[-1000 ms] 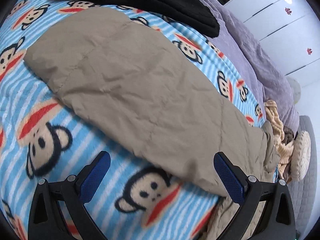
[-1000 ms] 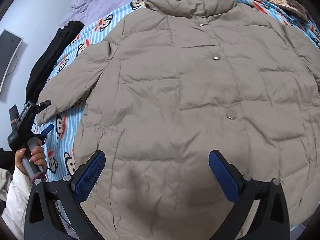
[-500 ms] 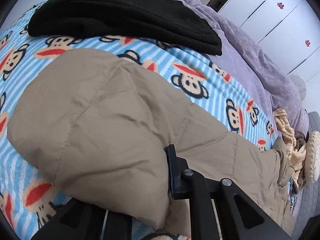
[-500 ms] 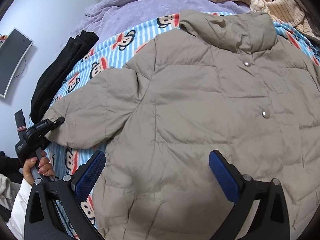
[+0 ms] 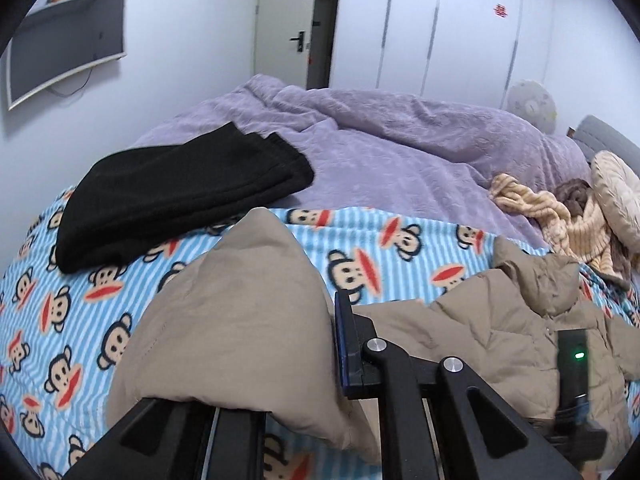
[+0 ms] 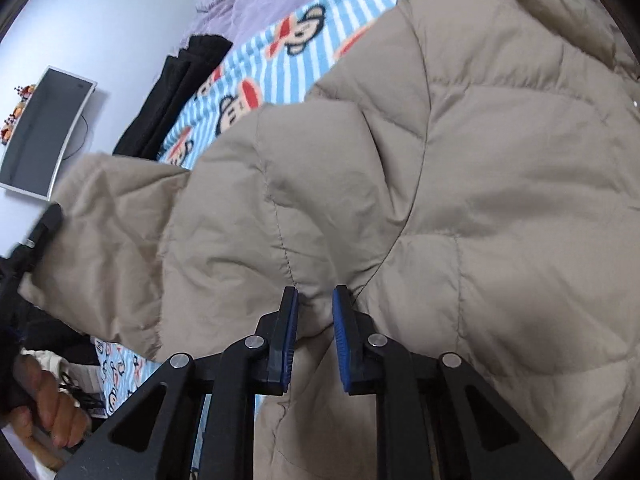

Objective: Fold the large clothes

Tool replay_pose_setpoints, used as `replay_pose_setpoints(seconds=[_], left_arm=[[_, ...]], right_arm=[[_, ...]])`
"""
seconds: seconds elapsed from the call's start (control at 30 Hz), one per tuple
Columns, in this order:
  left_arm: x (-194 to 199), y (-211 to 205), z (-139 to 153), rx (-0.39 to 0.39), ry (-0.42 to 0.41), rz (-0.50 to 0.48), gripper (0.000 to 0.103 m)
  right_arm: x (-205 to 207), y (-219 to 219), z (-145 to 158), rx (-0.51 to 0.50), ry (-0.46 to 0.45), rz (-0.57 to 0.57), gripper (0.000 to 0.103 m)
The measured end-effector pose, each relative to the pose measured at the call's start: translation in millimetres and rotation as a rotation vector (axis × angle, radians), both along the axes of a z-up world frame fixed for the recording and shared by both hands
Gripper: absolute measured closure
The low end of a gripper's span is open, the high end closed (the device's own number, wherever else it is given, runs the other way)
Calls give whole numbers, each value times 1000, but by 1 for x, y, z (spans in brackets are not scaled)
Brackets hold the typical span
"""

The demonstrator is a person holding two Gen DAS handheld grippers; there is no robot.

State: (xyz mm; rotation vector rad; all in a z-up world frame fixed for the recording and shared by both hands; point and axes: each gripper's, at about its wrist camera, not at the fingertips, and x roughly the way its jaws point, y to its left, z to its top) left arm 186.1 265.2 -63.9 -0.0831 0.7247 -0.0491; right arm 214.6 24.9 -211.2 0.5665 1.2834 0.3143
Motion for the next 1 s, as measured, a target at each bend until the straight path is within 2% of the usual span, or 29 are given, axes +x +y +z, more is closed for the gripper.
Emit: replay_pose_setpoints(seconds=[0.17, 0.33, 0.4, 0.5, 0.6, 0.7, 0.83, 0.87, 0.9, 0.93, 1.0], left_arm=[[5, -93, 14, 11, -7, -147, 89], [8, -210, 15, 52, 7, -328, 89], [3, -258, 4, 79, 22, -403, 89], [-4, -319, -33, 138, 85, -478, 89], [-15, -355, -76, 210, 157, -497, 89], [-25, -360, -106, 272, 216, -495, 88], [-39, -347, -105, 259, 229, -507, 87], [-41, -340, -101, 253, 225, -502, 79], [-43, -332, -97, 249, 217, -486, 43], [-43, -321, -92, 247, 195, -452, 2], [-43, -299, -79, 224, 125, -404, 0]], right_arm=[[-11, -25, 6, 69, 15, 33, 84], [-42, -111, 30, 18, -26, -64, 84], [-57, -155, 35, -32, -29, -139, 84], [-79, -211, 33, -90, -6, -243, 84], [-96, -246, 21, -109, 39, -314, 83], [-103, -258, 9, -100, 54, -331, 84], [-103, -259, 7, -102, 41, -319, 83], [-99, -257, 8, -111, 40, -314, 83], [-96, -255, 10, -120, 38, -309, 83], [-94, -253, 12, -133, 35, -301, 83], [-106, -259, 19, -161, 21, -279, 83]])
